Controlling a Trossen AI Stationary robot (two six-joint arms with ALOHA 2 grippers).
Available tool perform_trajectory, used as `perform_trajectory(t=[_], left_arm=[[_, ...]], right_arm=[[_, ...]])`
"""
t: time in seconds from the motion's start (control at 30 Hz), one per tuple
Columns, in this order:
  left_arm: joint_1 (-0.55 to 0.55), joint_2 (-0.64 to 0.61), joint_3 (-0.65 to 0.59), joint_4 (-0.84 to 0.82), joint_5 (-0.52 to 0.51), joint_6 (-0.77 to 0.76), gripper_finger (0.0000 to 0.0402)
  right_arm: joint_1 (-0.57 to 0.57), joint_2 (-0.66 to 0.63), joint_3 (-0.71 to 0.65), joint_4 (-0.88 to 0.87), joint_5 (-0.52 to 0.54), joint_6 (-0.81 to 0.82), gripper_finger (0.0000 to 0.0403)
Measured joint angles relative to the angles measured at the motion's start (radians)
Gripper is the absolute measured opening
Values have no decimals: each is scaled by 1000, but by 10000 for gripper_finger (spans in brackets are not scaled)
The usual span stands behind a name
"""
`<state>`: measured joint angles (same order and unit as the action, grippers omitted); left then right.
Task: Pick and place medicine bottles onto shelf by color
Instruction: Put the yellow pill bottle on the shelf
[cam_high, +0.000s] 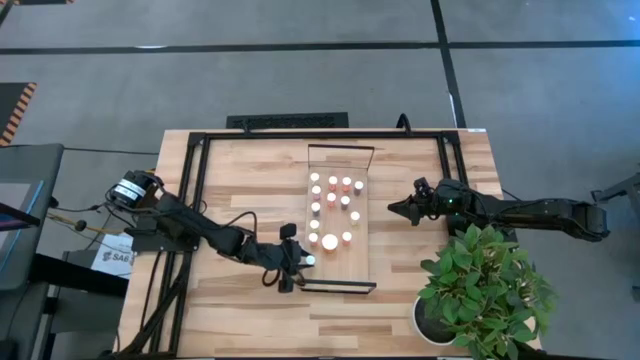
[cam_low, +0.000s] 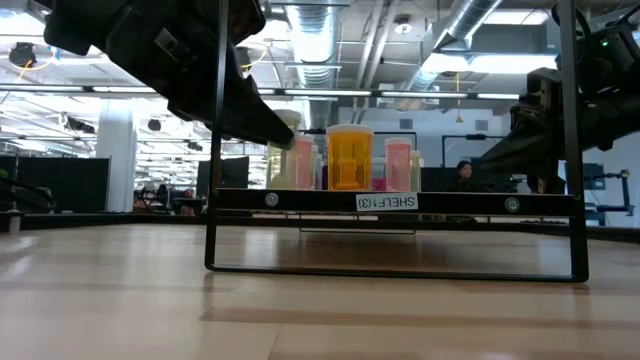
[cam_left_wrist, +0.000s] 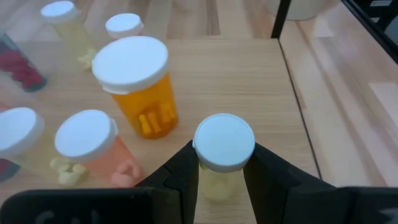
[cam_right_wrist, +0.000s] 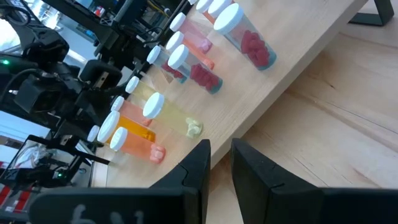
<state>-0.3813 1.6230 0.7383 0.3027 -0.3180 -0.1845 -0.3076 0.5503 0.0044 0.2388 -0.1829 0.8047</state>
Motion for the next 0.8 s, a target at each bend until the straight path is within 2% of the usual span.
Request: perform_trajectory(t=[0.33,0.8], left_arm=[[11,0,0,-2,10,-38,102],[13,-15,0,1,6,-95,175]], right_arm=[[0,0,0,0,0,0,86],[0,0,0,0,0,0,86]])
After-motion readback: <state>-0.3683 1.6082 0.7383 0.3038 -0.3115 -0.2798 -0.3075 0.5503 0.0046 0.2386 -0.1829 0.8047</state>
